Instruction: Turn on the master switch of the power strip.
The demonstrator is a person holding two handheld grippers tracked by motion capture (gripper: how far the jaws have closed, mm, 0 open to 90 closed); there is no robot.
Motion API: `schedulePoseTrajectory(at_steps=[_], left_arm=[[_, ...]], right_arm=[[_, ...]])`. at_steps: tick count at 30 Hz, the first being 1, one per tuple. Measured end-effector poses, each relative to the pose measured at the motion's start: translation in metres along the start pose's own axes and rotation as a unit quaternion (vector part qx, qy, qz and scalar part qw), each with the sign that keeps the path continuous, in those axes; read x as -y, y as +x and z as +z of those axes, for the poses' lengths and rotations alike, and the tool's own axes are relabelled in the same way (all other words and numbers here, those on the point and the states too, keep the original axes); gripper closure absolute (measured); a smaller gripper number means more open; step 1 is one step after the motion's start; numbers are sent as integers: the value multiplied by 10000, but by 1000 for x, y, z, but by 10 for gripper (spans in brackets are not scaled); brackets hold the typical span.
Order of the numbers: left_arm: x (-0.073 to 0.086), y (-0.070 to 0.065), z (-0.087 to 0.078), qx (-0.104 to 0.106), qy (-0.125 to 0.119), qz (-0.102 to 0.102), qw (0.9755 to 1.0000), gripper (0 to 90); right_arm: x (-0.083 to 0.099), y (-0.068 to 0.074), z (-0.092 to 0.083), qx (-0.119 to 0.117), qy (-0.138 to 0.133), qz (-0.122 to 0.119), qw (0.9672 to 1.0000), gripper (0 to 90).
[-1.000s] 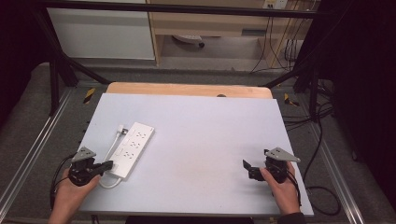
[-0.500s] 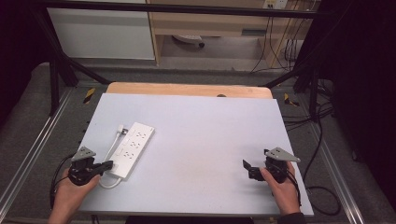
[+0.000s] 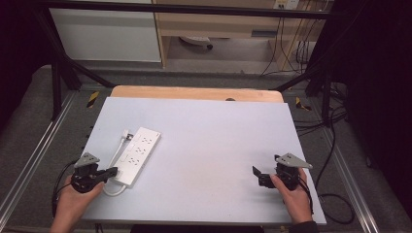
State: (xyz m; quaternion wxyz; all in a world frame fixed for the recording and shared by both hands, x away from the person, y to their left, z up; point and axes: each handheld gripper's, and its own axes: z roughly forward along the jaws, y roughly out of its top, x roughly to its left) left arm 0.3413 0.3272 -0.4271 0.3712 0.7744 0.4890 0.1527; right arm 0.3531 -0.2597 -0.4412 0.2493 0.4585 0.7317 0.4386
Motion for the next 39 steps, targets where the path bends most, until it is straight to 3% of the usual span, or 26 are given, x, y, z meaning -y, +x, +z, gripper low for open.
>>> schedulePoseTrajectory(at_steps=[34,39], left_arm=[[0,-1,0,-21,17,-35,10000,900],[-1,-3,1,-87,72,35,9999,900]], right_arm=[[-1,1,0,-25,-17,-29,10000,27],[-1,1,0,-22,-12,-27,10000,27]])
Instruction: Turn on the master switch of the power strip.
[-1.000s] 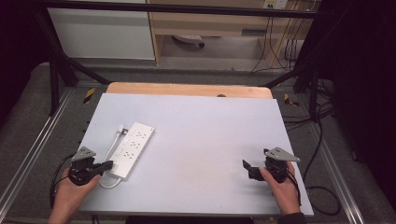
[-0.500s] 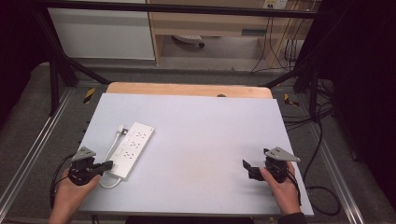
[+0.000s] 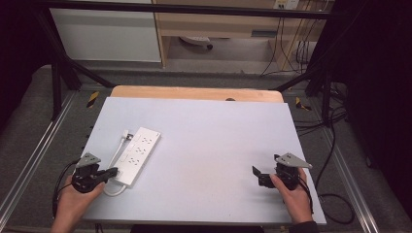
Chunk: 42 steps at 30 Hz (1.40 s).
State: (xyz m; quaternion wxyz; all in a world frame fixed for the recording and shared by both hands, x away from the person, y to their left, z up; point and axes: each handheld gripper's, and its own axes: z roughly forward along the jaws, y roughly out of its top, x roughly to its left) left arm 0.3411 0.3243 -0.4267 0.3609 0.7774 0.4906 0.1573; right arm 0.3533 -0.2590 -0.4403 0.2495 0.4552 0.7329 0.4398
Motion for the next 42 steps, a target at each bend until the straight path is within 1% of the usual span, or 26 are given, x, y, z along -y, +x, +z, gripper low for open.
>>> schedulePoseTrajectory(at_steps=[5,11,19,24,25,26,40,42], left_arm=[[1,1,0,51,-34,-77,10000,900],[1,2,0,71,-44,-97,9999,900],[2,2,0,56,-80,-89,9999,900],[4,2,-1,56,-170,-92,9998,900],[4,1,-1,31,-221,-90,9997,900],[4,1,-2,37,-233,-115,9997,900],[4,1,-2,47,-261,-120,9996,900],[4,0,-2,40,-264,-92,9996,900]], right_arm=[[0,0,0,-6,0,-1,10000,27],[0,0,0,-17,-3,7,10000,26],[0,0,0,-18,-6,11,10000,26],[0,0,-1,-11,-15,16,10000,26],[0,0,-1,-8,-19,9,10000,26],[0,0,-1,-9,-22,16,10000,26],[-1,0,-1,-18,-24,33,10000,26],[-1,0,-1,-21,-27,34,10000,26]])
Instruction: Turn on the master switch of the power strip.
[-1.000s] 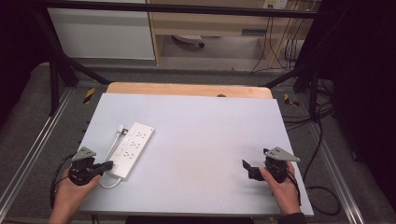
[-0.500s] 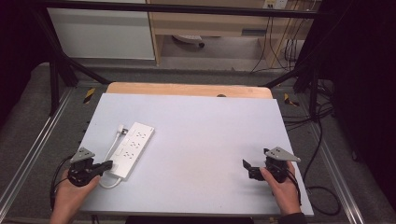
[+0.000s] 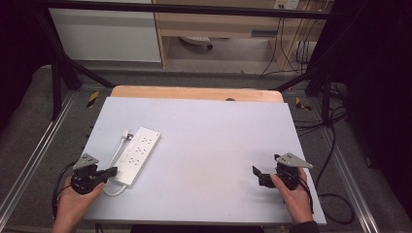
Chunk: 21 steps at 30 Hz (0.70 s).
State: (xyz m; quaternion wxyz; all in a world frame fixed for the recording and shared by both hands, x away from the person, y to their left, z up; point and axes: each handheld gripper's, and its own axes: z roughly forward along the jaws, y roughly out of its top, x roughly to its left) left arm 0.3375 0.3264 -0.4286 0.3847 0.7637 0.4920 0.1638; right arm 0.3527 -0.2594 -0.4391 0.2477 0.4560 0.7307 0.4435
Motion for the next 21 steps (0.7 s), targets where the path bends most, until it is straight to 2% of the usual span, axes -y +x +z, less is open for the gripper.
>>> schedulePoseTrajectory(at_steps=[21], left_arm=[[0,-5,3,64,-50,171,9998,900]], right_arm=[[0,-1,0,17,-14,-12,10000,26]])
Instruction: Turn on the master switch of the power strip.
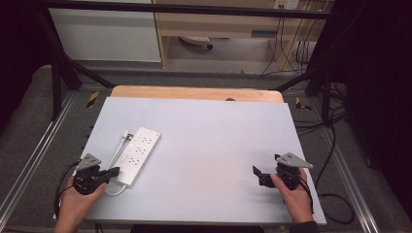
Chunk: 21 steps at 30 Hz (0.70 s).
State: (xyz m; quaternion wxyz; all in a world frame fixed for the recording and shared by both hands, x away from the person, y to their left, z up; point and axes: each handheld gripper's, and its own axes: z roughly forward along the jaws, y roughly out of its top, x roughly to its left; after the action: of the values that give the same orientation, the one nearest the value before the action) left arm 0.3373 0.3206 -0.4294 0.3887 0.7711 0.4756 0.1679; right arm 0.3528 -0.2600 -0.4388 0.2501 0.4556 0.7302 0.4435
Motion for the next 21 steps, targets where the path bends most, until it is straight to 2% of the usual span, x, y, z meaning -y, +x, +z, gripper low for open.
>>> schedulePoseTrajectory(at_steps=[5,21], left_arm=[[-1,-1,0,34,-42,65,10000,900],[-7,-10,4,264,-178,98,9994,900]], right_arm=[[0,0,0,2,1,2,10000,26],[0,1,1,0,16,13,10000,26]])
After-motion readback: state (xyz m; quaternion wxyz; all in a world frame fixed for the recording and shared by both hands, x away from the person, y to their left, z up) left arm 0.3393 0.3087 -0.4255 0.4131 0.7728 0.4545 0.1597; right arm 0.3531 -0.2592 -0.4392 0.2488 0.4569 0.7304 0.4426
